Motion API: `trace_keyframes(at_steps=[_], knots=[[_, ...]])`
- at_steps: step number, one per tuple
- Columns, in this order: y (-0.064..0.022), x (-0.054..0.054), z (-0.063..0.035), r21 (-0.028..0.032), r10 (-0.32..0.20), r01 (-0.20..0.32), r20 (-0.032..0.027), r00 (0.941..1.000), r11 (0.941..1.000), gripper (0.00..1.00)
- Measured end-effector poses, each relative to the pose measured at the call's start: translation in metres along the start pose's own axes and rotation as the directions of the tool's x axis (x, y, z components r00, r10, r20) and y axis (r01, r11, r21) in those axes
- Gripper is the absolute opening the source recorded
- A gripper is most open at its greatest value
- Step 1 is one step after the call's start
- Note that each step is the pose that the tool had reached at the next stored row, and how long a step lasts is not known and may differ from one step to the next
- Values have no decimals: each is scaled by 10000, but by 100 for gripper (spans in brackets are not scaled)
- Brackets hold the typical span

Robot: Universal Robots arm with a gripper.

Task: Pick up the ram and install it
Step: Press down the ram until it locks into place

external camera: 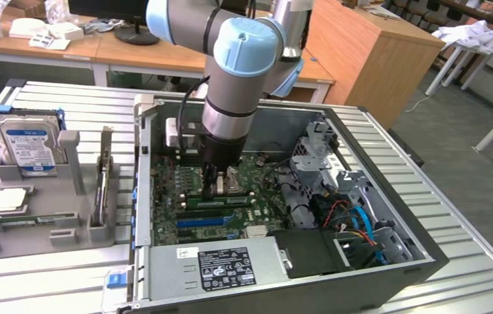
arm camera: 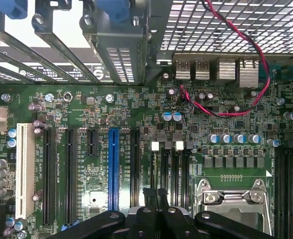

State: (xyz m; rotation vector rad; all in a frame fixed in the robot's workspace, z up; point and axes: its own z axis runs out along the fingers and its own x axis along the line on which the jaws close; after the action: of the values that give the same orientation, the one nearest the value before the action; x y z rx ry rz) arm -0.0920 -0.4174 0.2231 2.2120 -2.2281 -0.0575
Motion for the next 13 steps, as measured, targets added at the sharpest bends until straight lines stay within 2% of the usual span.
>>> trace_keyframes(at_steps=[13], knots=[[0, 4, 17, -1, 0, 0, -2, 10000, 10000, 11]])
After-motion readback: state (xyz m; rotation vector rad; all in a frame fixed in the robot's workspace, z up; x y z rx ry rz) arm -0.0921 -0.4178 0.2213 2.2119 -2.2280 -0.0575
